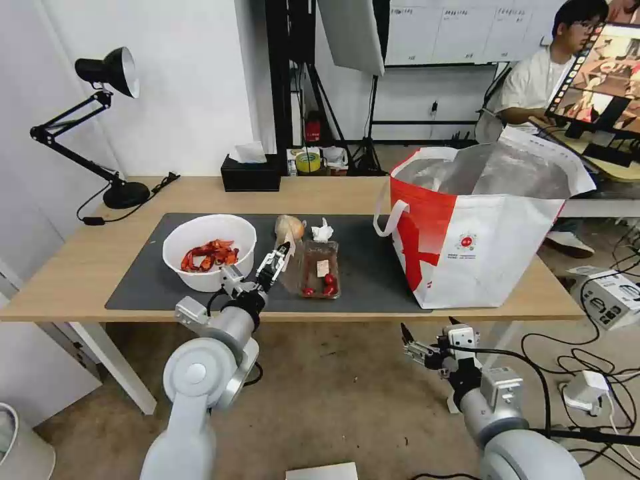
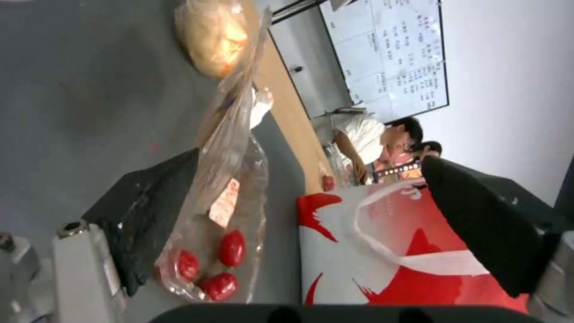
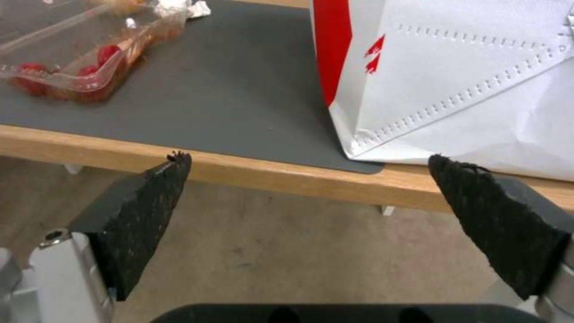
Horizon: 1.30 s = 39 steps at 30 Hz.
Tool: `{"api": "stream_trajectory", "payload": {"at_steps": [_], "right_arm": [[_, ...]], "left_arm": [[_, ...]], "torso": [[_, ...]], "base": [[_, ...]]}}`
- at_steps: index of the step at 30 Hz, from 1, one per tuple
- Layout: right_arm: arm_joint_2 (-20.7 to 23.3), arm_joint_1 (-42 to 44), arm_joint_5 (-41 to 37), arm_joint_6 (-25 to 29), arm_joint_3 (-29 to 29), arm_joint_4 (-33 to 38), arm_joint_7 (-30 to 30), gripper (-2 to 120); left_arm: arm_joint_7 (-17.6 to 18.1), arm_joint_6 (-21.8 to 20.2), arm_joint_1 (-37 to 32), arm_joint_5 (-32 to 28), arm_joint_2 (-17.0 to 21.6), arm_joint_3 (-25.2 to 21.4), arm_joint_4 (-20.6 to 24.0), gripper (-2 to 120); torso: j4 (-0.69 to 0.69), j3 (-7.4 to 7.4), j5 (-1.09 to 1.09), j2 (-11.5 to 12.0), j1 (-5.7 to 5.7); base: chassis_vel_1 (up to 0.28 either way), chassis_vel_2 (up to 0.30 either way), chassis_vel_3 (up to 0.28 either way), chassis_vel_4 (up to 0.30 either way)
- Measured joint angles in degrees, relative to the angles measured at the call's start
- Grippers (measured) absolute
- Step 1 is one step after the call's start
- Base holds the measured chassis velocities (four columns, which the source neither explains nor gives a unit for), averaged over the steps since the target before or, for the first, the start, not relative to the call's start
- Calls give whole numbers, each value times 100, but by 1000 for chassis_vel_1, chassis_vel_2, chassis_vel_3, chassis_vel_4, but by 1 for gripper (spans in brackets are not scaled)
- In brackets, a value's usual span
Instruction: Pick up the trash from the table and place it into the takeout bag.
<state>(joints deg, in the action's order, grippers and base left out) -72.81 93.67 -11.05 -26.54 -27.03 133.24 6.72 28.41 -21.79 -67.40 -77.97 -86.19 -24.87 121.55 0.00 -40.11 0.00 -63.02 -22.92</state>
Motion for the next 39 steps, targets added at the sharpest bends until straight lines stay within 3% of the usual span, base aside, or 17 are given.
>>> {"api": "stream_trajectory", "payload": {"at_steps": [12,25,28,39], "right_arm": [[-90,11,42,0,13,-28,-1,100],[-169,165,40,0,-158,92,-7,100],[-260,347,111,93,-236,187,-19,100],[-473,592,242,219,-332,320,-38,100]], "left_arm": [[-9,-16,110,-148,116,108,-8,100],[-19,-26,370,-98,181,626,-261,100],[-10,-30,553,-98,369,894,-367,100],[-137,-39,734,-95,985,976,-301,100]], "torso": [[0,0,0,0,0],[0,0,0,0,0],[-1,0,0,0,0],[0,0,-1,0,0]], "base": [[0,0,0,0],[0,0,0,0],[0,0,0,0],[0,0,0,0]]}}
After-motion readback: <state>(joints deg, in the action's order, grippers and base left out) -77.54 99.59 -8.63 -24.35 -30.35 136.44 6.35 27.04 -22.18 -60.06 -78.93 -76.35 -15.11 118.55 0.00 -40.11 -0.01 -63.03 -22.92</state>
